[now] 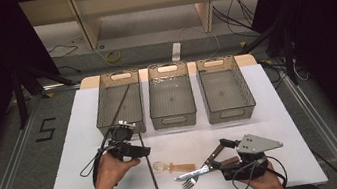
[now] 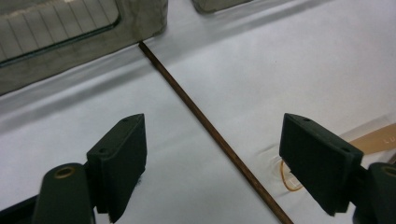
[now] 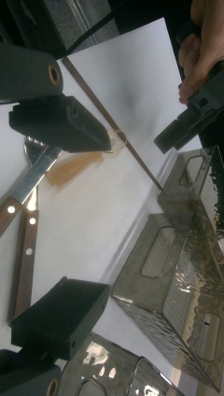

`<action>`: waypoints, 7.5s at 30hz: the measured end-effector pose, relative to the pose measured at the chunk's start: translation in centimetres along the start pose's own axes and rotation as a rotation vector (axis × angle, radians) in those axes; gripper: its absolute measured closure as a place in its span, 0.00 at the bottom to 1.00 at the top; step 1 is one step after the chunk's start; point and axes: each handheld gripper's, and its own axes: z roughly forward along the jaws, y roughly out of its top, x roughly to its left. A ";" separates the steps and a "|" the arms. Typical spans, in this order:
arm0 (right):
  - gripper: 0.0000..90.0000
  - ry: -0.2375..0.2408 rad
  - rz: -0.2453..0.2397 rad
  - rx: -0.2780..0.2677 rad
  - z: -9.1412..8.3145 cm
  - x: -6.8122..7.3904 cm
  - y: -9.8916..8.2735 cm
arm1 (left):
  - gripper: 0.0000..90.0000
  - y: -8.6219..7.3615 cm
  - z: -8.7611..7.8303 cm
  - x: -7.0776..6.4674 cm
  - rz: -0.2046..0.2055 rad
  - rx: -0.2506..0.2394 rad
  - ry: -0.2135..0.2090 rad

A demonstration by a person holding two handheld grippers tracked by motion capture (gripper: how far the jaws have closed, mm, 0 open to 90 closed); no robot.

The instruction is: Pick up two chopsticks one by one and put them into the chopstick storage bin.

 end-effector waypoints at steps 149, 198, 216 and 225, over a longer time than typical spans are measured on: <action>0.30 -0.006 -0.003 0.007 -0.1 -0.2 0.1 | 0.94 0.9 -1.8 -0.1 0.202 0.027 0.020; 0.30 0.007 0.010 -0.002 -0.1 -0.5 -0.1 | 0.94 15.2 -7.3 7.9 0.123 -0.287 0.147; 0.30 0.015 0.011 -0.003 -0.1 -0.4 -0.1 | 0.94 15.6 -4.6 9.5 0.103 -0.319 0.170; 0.30 0.016 0.009 -0.001 -0.1 -0.4 0.0 | 0.94 15.3 -3.8 9.6 0.108 -0.323 0.162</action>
